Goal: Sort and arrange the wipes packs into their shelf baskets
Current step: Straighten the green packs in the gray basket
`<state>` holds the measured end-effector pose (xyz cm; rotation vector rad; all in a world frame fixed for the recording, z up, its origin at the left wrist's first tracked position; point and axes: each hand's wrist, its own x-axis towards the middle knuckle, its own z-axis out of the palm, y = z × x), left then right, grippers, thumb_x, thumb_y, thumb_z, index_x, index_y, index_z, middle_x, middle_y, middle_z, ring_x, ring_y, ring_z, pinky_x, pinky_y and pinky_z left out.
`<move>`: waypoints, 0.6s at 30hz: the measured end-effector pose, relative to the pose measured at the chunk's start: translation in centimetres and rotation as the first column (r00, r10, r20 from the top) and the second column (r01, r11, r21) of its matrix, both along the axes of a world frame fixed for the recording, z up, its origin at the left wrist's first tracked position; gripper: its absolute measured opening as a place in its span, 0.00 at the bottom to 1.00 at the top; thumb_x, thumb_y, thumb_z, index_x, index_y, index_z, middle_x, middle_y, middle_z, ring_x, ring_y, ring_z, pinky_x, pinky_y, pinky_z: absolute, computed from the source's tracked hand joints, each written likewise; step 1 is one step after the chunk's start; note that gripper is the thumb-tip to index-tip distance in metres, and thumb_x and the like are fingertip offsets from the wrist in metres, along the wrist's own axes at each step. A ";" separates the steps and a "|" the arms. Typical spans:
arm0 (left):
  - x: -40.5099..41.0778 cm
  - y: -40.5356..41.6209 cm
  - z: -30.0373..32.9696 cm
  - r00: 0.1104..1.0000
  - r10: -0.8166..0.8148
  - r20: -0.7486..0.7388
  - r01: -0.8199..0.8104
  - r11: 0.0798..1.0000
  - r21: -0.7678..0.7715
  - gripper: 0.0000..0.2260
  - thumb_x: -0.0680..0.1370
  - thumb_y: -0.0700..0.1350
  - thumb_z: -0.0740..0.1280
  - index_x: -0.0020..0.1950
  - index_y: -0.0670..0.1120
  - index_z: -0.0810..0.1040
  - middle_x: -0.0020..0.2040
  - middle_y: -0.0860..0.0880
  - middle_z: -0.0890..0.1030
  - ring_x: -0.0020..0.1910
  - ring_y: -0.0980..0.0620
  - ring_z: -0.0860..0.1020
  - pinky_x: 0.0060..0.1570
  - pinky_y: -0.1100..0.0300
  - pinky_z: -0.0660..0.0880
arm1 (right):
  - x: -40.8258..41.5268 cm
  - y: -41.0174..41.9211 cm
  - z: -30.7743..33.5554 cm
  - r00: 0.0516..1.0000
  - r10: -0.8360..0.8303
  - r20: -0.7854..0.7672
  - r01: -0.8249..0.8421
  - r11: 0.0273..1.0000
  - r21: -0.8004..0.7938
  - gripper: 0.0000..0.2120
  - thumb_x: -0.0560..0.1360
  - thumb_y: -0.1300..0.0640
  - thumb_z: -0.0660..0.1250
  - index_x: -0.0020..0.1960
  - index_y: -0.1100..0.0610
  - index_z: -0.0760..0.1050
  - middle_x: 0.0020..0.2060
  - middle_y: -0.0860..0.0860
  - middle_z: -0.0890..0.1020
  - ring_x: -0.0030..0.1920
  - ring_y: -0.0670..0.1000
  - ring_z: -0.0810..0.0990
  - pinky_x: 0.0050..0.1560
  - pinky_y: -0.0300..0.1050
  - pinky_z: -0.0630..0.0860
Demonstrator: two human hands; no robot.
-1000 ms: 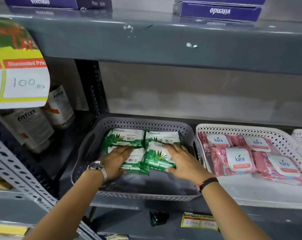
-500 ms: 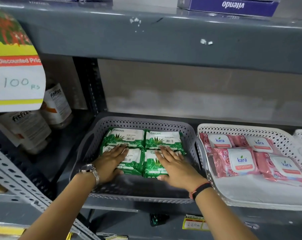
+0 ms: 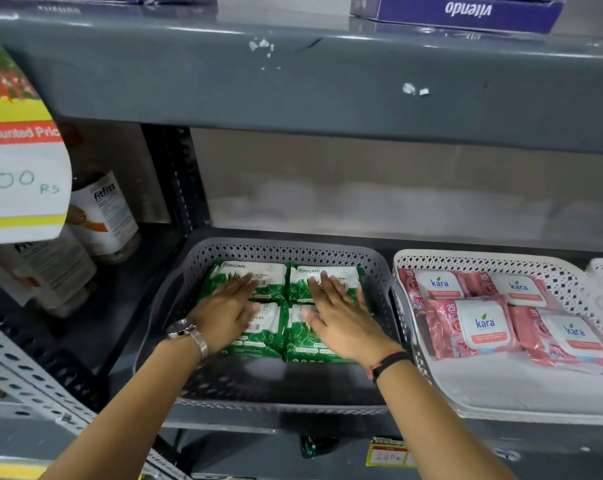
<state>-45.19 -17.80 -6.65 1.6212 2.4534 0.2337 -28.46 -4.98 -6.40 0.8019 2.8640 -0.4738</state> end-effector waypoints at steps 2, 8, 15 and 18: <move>-0.1 1.2 -0.3 0.998 0.049 -0.033 -0.049 0.999 -0.003 0.23 0.82 0.51 0.49 0.74 0.47 0.47 0.76 0.48 0.46 0.74 0.50 0.46 0.73 0.52 0.48 | -1.2 0.3 0.0 0.998 -0.054 -0.030 0.056 0.997 0.050 0.27 0.80 0.44 0.43 0.74 0.55 0.40 0.75 0.56 0.40 0.75 0.55 0.38 0.71 0.60 0.35; -0.4 3.3 -2.7 0.994 0.082 -0.067 -0.087 0.994 -0.072 0.25 0.81 0.54 0.44 0.73 0.44 0.39 0.76 0.46 0.39 0.74 0.50 0.39 0.72 0.53 0.39 | -3.0 0.1 -1.8 0.991 -0.130 0.009 0.129 0.991 0.046 0.30 0.79 0.42 0.43 0.74 0.56 0.40 0.75 0.56 0.38 0.75 0.54 0.35 0.71 0.61 0.33; -0.5 3.5 -4.1 0.995 0.075 -0.060 -0.081 0.991 -0.103 0.24 0.81 0.52 0.42 0.73 0.44 0.36 0.75 0.47 0.37 0.73 0.52 0.38 0.71 0.55 0.38 | -2.9 0.5 -3.2 0.983 -0.179 -0.033 0.181 0.983 0.038 0.28 0.79 0.42 0.43 0.74 0.54 0.40 0.76 0.54 0.39 0.75 0.53 0.36 0.72 0.61 0.34; -0.5 3.6 -4.2 0.996 0.073 -0.056 -0.079 0.991 -0.107 0.24 0.81 0.52 0.42 0.72 0.44 0.35 0.75 0.47 0.36 0.73 0.52 0.37 0.71 0.54 0.38 | -3.1 0.6 -3.7 0.982 -0.184 -0.052 0.186 0.982 0.033 0.28 0.80 0.43 0.43 0.74 0.53 0.40 0.75 0.54 0.38 0.75 0.54 0.35 0.72 0.59 0.33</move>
